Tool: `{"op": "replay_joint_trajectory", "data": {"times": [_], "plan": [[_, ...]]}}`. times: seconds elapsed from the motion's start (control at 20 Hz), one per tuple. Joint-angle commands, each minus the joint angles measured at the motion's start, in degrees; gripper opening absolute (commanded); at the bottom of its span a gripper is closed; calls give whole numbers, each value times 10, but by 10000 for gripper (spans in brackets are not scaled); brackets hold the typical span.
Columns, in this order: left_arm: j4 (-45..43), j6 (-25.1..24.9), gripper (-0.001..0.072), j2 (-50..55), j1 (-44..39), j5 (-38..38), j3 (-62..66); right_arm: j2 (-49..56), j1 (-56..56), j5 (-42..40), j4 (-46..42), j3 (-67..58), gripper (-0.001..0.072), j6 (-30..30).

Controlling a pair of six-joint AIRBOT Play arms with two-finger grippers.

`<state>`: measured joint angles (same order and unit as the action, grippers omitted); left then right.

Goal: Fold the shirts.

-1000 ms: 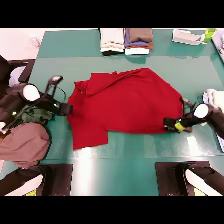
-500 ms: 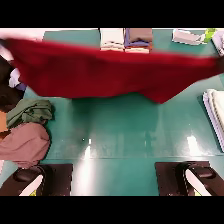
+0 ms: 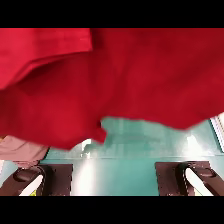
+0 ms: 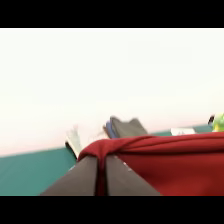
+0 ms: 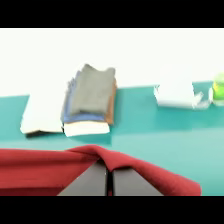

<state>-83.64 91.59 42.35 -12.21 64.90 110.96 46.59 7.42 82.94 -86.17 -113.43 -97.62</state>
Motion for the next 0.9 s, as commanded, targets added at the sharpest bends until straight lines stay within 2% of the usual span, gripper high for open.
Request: {"op": "replay_joint_trajectory", "data": {"times": [0.0,0.2,0.35,0.5,0.6,0.75,0.85], "plan": [[-4,-9,25,96,1,103,9,74,6,55,25,-18,15,18],[-4,-21,26,282,1,178,8,167,6,30,26,111,15,40],[-4,-21,26,433,1,180,8,250,6,-21,26,220,16,48],[-12,-35,26,559,1,154,8,337,6,-67,27,269,15,52],[-30,-36,26,608,1,128,9,383,6,-85,33,265,16,52],[-39,-36,26,619,1,95,9,430,6,-81,41,217,16,53],[-39,-36,26,613,3,129,9,433,6,-66,40,193,16,68]]}}
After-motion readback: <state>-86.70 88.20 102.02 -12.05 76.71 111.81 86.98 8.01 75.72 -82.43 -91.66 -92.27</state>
